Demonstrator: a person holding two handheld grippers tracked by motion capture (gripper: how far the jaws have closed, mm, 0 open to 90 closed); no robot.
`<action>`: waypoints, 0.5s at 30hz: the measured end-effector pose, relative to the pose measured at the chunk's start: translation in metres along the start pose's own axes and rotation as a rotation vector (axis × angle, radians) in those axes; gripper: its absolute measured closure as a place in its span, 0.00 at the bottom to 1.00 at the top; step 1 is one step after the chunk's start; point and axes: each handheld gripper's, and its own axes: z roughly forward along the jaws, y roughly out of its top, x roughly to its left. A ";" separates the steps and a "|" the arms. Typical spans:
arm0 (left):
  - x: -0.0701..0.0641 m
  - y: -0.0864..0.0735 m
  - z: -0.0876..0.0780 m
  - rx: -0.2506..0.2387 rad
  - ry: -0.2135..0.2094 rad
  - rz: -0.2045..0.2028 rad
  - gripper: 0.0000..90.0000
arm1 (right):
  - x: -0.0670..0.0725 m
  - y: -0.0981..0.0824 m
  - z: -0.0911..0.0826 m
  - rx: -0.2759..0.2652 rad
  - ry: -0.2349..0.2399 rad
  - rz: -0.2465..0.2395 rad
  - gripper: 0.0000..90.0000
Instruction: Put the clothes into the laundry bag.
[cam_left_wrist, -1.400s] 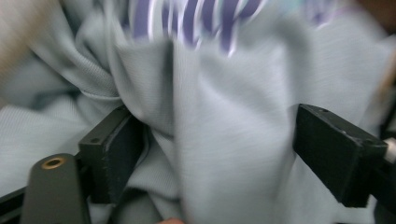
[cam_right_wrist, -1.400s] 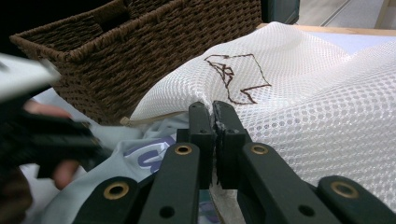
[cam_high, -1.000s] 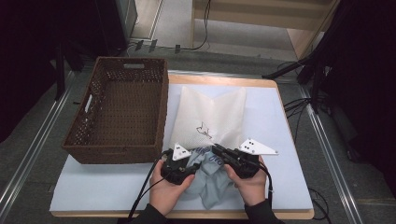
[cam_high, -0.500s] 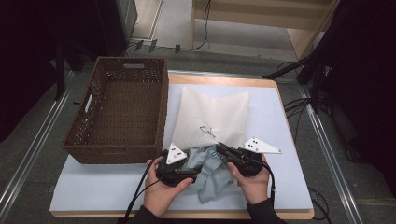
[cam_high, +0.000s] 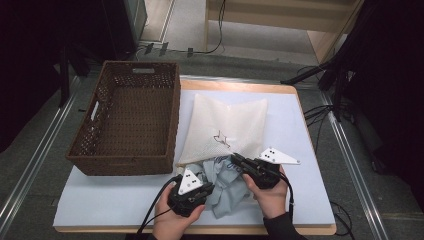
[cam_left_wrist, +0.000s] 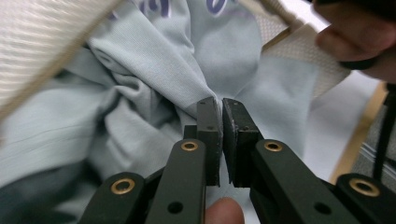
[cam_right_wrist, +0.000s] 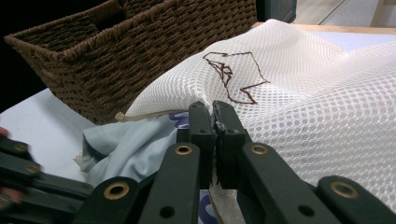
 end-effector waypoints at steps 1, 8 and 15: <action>0.004 -0.001 0.014 0.032 0.017 -0.019 0.97 | 0.000 -0.001 0.000 0.001 -0.002 -0.002 0.98; 0.011 0.006 0.038 0.067 0.046 -0.072 0.99 | 0.003 -0.002 0.002 0.010 0.007 -0.002 0.98; 0.014 0.031 0.054 0.009 0.112 -0.050 1.00 | 0.006 -0.002 0.003 0.011 0.011 -0.011 0.98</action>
